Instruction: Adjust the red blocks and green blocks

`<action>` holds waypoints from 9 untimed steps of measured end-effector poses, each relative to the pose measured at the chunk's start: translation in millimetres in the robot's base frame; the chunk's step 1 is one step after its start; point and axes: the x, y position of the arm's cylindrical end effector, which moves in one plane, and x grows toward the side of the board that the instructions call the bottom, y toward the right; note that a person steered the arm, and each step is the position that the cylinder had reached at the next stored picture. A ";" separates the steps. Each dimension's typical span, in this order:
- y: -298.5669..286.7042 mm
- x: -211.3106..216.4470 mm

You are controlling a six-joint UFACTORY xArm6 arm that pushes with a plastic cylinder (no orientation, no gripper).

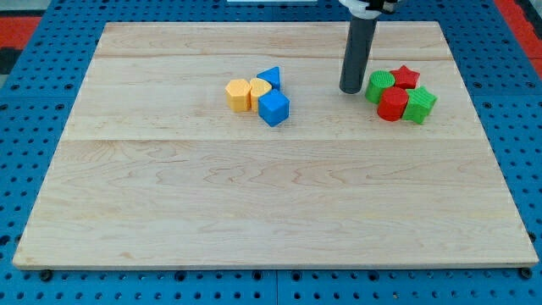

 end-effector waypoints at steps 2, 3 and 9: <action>20.9 -0.2; 23.3 -0.2; 114.7 -37.1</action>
